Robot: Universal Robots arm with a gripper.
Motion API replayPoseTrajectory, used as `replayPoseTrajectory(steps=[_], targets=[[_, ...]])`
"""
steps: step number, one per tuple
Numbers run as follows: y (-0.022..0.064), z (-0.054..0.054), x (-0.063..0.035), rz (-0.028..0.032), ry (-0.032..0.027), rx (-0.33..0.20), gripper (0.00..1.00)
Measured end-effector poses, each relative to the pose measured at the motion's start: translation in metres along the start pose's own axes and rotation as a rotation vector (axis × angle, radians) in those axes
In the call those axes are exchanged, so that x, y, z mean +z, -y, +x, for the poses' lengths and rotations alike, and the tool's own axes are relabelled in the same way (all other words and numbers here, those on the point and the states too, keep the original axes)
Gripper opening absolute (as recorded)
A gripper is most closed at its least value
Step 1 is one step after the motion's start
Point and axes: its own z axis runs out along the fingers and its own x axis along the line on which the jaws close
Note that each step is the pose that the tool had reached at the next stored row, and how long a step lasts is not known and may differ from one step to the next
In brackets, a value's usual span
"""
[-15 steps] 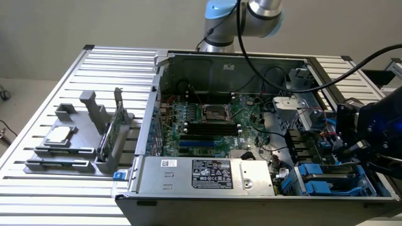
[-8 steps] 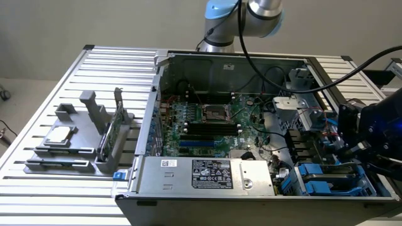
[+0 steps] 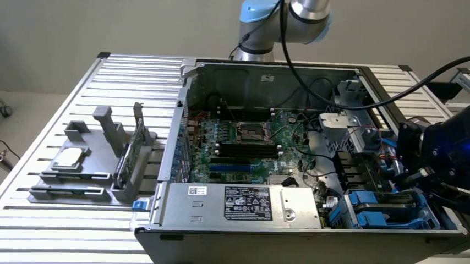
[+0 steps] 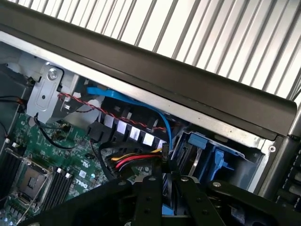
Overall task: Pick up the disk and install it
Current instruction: 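Insert the first disk wire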
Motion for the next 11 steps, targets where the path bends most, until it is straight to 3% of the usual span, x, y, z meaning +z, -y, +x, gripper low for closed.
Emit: replayPoseTrajectory(steps=[6, 11], targets=[[0.0, 0.0, 0.0, -0.0014, 0.0036, 0.064, 0.17], [0.0002, 0.0, 0.0, -0.0059, 0.0068, 0.098, 0.17]])
